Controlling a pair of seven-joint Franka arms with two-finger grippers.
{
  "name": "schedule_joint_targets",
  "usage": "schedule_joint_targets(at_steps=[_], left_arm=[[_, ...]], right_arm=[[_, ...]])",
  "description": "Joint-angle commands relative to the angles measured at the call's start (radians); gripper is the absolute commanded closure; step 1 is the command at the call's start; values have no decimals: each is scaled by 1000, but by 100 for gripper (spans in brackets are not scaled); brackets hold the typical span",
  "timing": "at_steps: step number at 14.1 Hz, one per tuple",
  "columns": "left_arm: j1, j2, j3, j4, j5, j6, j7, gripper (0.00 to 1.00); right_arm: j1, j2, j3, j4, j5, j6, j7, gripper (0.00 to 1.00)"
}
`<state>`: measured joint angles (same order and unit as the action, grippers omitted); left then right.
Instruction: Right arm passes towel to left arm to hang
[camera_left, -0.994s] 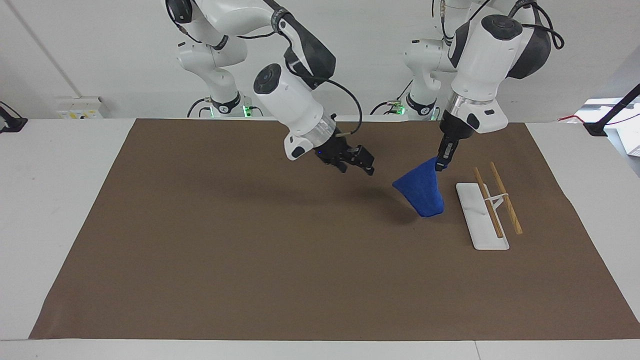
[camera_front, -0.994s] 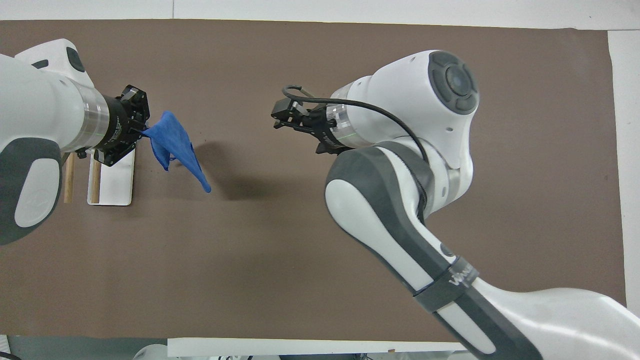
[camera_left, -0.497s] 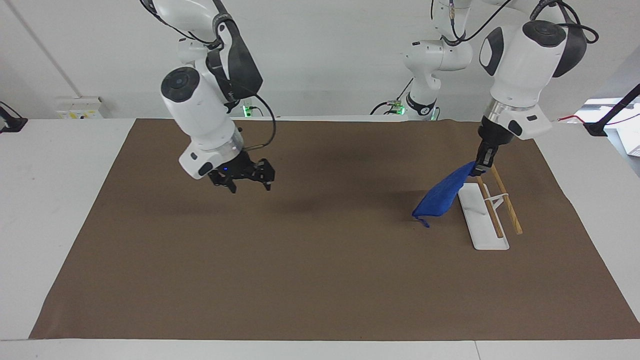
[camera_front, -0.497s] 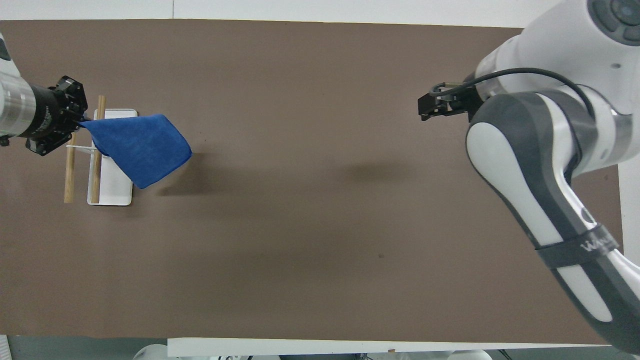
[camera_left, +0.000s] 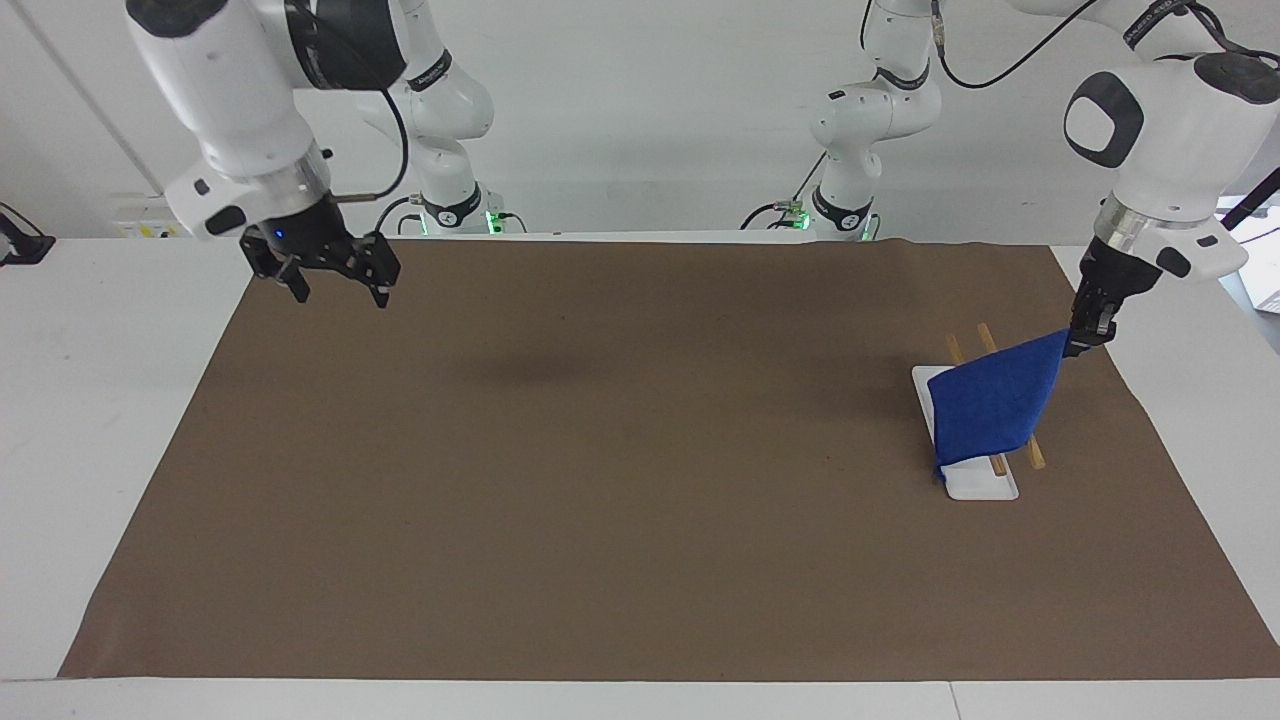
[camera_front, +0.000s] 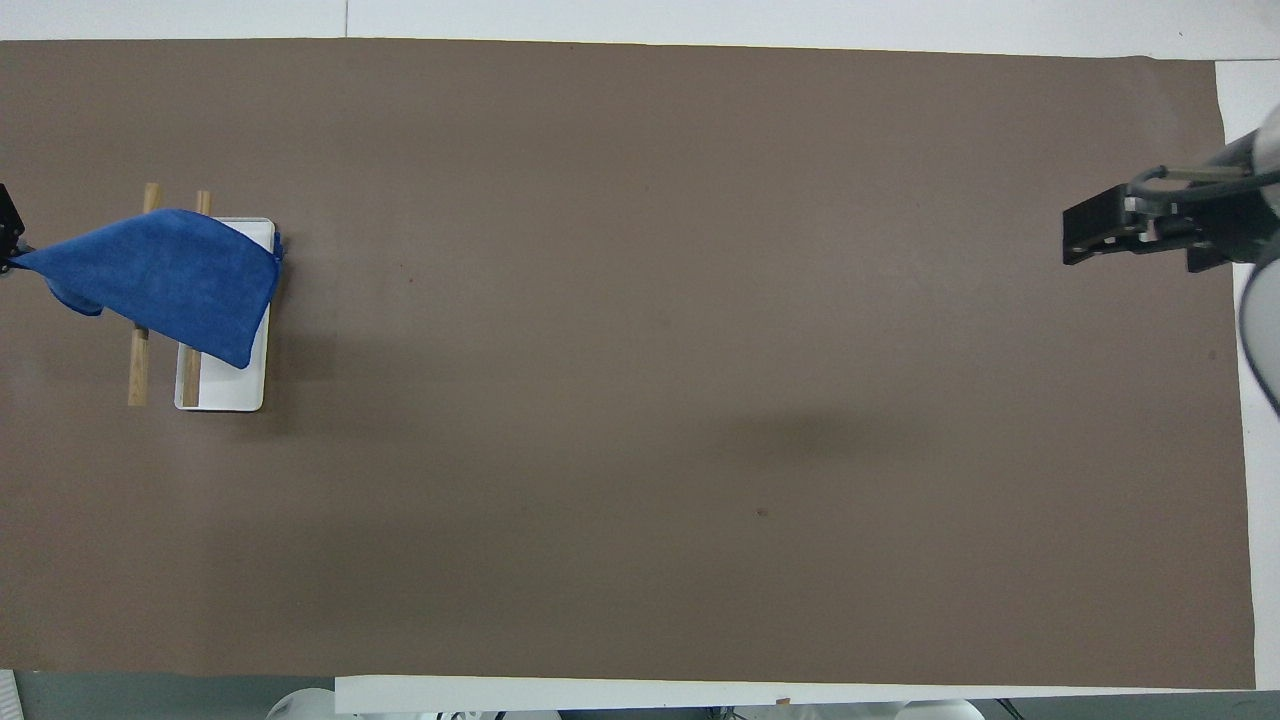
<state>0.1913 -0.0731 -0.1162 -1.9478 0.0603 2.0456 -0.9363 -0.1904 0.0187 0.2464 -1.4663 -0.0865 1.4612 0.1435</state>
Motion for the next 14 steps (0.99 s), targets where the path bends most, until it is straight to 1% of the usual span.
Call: schedule_joint_targets(at_steps=[1, 4, 6, 8, 10, 12, 13, 14], left_arm=[[30, -47, -11, -108, 9, 102, 27, 100], [63, -36, -11, -118, 9, 155, 30, 100], [100, -27, -11, -120, 9, 211, 42, 100], [134, -22, -11, -123, 9, 223, 92, 100], [151, -22, -11, -126, 9, 225, 100, 100], [152, -20, -11, -141, 9, 243, 100, 100], [154, -22, -11, -158, 9, 264, 103, 100], [161, -24, -11, -170, 9, 277, 105, 96]], right_arm=[[-7, 32, 7, 87, -78, -80, -60, 0], [-52, 29, -4, 70, -70, -85, -120, 0], [-57, 21, -6, 57, -65, -97, -139, 0], [-52, 21, -4, 55, -65, -104, -139, 0], [-58, 23, -7, 54, -62, -104, -145, 0], [-41, 11, -24, 47, -50, -101, -145, 0], [-5, -2, -53, 40, -49, -93, -145, 0], [58, -15, -118, 26, -49, -90, -142, 0]])
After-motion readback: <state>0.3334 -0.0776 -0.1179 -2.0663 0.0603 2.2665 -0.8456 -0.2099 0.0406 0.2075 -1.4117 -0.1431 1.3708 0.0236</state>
